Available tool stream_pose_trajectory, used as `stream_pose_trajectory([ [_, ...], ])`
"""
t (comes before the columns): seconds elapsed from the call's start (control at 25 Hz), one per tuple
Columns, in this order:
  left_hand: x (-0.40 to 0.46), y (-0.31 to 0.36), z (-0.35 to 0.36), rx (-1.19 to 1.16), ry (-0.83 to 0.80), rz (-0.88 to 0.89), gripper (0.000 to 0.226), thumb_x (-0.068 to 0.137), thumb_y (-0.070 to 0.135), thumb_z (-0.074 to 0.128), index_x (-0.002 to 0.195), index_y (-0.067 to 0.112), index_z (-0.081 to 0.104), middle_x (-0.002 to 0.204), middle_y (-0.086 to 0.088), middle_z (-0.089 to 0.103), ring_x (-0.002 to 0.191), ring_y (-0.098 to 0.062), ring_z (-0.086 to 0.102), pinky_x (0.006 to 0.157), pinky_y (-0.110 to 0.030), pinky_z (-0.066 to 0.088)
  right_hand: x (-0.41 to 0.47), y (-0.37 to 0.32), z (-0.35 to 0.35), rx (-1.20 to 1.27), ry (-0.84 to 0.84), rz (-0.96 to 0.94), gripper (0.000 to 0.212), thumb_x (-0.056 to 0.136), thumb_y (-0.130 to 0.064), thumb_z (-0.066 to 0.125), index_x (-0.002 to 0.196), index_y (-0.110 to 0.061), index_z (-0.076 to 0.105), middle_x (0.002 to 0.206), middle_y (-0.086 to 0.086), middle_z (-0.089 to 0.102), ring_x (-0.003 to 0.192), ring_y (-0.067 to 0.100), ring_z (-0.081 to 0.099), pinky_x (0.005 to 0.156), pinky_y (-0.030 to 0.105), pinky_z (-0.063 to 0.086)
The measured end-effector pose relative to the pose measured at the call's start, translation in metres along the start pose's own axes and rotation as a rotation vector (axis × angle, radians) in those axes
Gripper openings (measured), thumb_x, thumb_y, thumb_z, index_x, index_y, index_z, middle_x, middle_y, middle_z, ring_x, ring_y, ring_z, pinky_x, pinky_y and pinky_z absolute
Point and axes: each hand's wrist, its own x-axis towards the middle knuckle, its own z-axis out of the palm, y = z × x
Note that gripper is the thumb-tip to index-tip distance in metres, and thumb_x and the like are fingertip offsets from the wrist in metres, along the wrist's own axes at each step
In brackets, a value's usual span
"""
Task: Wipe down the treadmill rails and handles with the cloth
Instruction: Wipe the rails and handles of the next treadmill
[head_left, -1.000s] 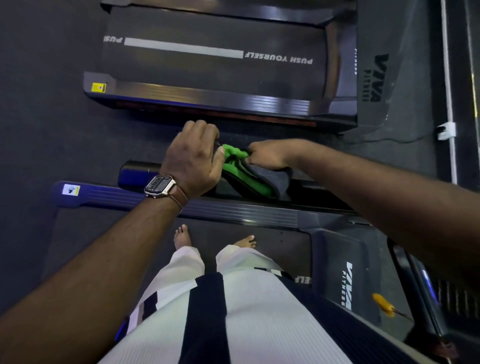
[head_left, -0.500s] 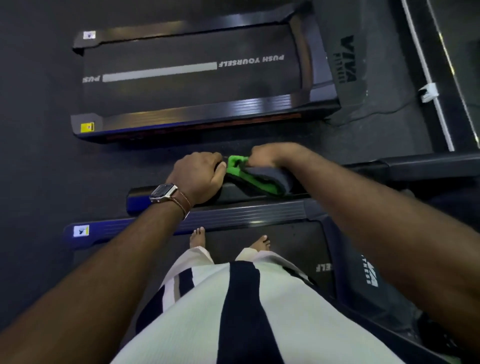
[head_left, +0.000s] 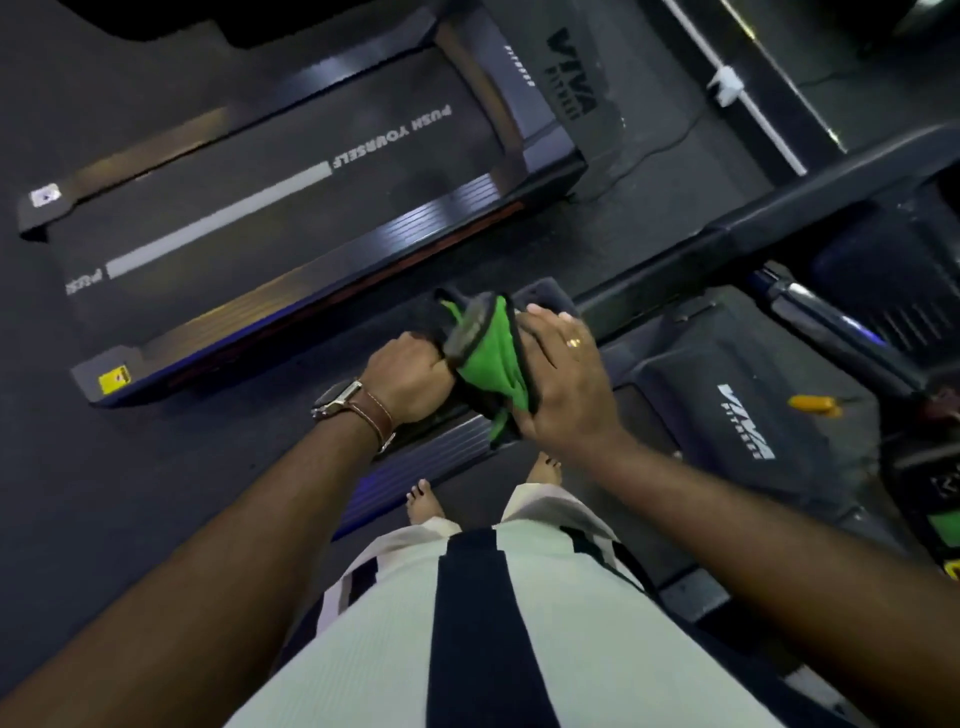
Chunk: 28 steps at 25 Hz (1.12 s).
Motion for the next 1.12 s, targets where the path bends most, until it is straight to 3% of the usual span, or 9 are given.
stream_pose_trajectory([
  [0.08, 0.007, 0.005, -0.001, -0.117, -0.132, 0.025, 0.057, 0.077, 0.056, 0.03, 0.093, 0.016, 0.067, 0.102, -0.009, 0.069, 0.097, -0.033, 0.061, 0.088, -0.042, 0.048, -0.025, 0.007, 0.002, 0.131, 0.105, 0.184, 0.079, 0.075, -0.012, 0.068, 0.147, -0.008, 0.037, 0.151, 0.014, 0.04, 0.147, 0.033, 0.028, 0.118, 0.057, 0.019],
  [0.2, 0.031, 0.026, 0.004, -0.08, -0.174, 0.072, 0.071, 0.092, 0.065, 0.025, 0.102, 0.008, 0.066, 0.107, -0.01, 0.066, 0.101, -0.027, 0.057, 0.09, -0.038, 0.042, 0.015, -0.027, 0.018, 0.55, 0.529, 0.829, 0.085, 0.074, 0.003, 0.061, 0.151, -0.008, 0.027, 0.158, 0.015, 0.029, 0.151, 0.034, 0.012, 0.122, 0.055, 0.011],
  [0.28, 0.042, 0.043, 0.011, -0.095, -0.183, 0.138, 0.06, 0.095, 0.049, 0.026, 0.107, 0.003, 0.063, 0.116, -0.017, 0.064, 0.108, -0.033, 0.058, 0.088, -0.036, 0.041, 0.021, -0.052, 0.031, 0.597, 0.72, 0.895, 0.08, 0.075, 0.001, 0.056, 0.15, -0.003, 0.027, 0.159, 0.018, 0.024, 0.151, 0.036, 0.011, 0.122, 0.052, 0.012],
  [0.44, 0.042, 0.069, 0.005, -0.687, -0.367, -0.013, 0.038, 0.085, 0.027, 0.045, 0.102, 0.0, 0.065, 0.1, -0.019, 0.066, 0.093, -0.031, 0.06, 0.091, -0.037, 0.045, -0.017, -0.036, 0.065, 0.932, 0.657, 0.929, 0.074, 0.088, -0.033, 0.057, 0.151, -0.003, 0.03, 0.157, 0.013, 0.033, 0.145, 0.026, 0.032, 0.121, 0.036, 0.024],
  [0.6, 0.043, 0.097, 0.003, -0.797, -0.511, 0.022, 0.048, 0.095, 0.048, 0.04, 0.101, 0.007, 0.066, 0.094, -0.002, 0.073, 0.09, -0.013, 0.068, 0.083, -0.025, 0.05, 0.031, -0.004, 0.046, 1.293, 1.104, 1.381, 0.05, 0.092, -0.033, 0.061, 0.136, -0.011, 0.055, 0.132, 0.0, 0.061, 0.12, 0.016, 0.058, 0.101, 0.031, 0.045],
  [0.72, 0.063, 0.113, 0.008, -0.666, -0.549, 0.018, 0.076, 0.089, 0.072, 0.032, 0.128, 0.012, 0.06, 0.128, -0.011, 0.063, 0.123, -0.025, 0.057, 0.107, -0.038, 0.041, 0.03, -0.02, 0.042, 1.221, 1.071, 1.364, 0.057, 0.088, -0.048, 0.057, 0.135, -0.017, 0.056, 0.135, -0.003, 0.061, 0.123, 0.011, 0.056, 0.105, 0.028, 0.044],
  [0.88, 0.096, 0.099, 0.031, -0.285, -0.298, 0.051, 0.104, 0.065, 0.098, 0.023, 0.127, 0.025, 0.062, 0.128, -0.002, 0.064, 0.122, -0.021, 0.055, 0.11, -0.045, 0.035, 0.03, 0.052, 0.044, 1.564, 0.868, 1.369, 0.076, 0.08, -0.068, 0.064, 0.131, -0.012, 0.06, 0.128, 0.013, 0.065, 0.112, 0.028, 0.064, 0.098, 0.045, 0.052],
  [1.0, 0.087, 0.11, 0.028, -0.117, -0.227, 0.072, 0.091, 0.081, 0.085, 0.02, 0.127, 0.018, 0.062, 0.128, -0.009, 0.062, 0.12, -0.029, 0.054, 0.106, -0.043, 0.037, 0.016, 0.04, 0.069, 1.704, 0.783, 1.482, 0.07, 0.082, -0.071, 0.059, 0.123, -0.015, 0.066, 0.123, 0.013, 0.068, 0.113, 0.031, 0.064, 0.105, 0.05, 0.047],
  [1.12, 0.082, 0.11, 0.03, 0.037, -0.171, 0.138, 0.07, 0.094, 0.068, 0.024, 0.122, 0.016, 0.063, 0.123, -0.007, 0.062, 0.113, -0.025, 0.054, 0.089, -0.034, 0.037, -0.008, 0.03, 0.06, 1.811, 0.69, 1.635, 0.053, 0.106, -0.042, 0.036, 0.086, -0.011, 0.074, 0.084, 0.008, 0.072, 0.079, 0.017, 0.068, 0.085, 0.025, 0.051],
])
